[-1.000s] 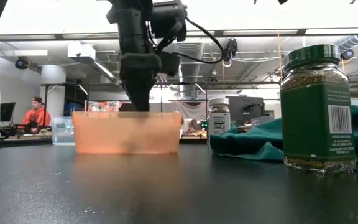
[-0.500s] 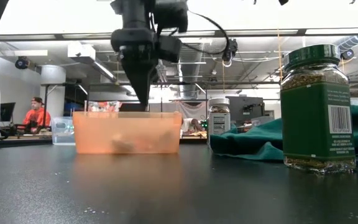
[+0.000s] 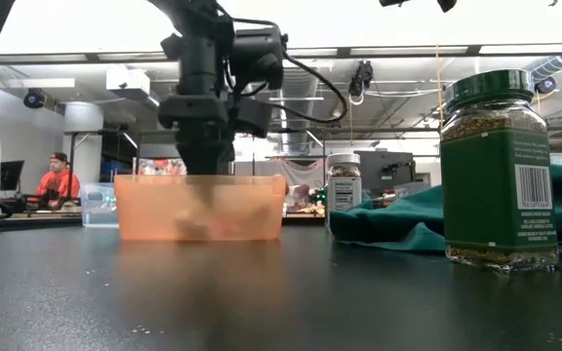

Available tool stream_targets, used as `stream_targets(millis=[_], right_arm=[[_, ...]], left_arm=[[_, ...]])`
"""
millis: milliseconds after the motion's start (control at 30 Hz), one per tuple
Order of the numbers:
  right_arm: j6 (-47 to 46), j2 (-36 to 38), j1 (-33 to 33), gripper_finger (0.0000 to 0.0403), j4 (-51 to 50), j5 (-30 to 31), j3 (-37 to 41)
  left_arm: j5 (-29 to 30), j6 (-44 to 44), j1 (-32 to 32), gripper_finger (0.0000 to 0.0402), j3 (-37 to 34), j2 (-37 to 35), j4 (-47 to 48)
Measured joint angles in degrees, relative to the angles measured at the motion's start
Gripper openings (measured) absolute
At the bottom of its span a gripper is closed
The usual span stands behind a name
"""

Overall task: Sort spices by type
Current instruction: Put the top green seasoning bottle into the black bin

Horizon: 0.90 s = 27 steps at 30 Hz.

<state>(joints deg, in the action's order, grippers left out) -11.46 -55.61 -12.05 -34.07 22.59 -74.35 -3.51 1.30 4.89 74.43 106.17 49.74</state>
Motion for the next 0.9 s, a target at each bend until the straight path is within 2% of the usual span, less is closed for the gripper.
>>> stream_targets(millis=[133, 367, 567, 733, 900], right_arm=[[-2.3, 0.0, 0.0, 0.0013, 0.1, 0.0, 0.0], [-2.0, 0.0, 0.0, 0.0013, 2.5, 0.0, 0.0], [-2.0, -0.7, 0.0, 0.0013, 8.9, 0.0, 0.0], [-3.5, -4.6, 0.0, 0.0013, 8.9, -0.1, -1.9], [-6.2, -11.9, -1.3, 0.0013, 8.6, 1.4, -6.8]], left_arm=[[0.7, 0.6, 0.0, 0.0000, 1.3, -2.8, 2.4], [8.7, 1.8, -0.1, 0.0000, 2.7, -12.5, 2.8], [9.0, 2.2, -0.2, 0.0000, 2.7, -22.4, 1.7], [9.0, 4.8, -0.2, 0.0000, 2.7, -28.2, 1.2], [9.1, 8.5, -0.2, 0.0000, 2.7, -32.8, 1.2]])
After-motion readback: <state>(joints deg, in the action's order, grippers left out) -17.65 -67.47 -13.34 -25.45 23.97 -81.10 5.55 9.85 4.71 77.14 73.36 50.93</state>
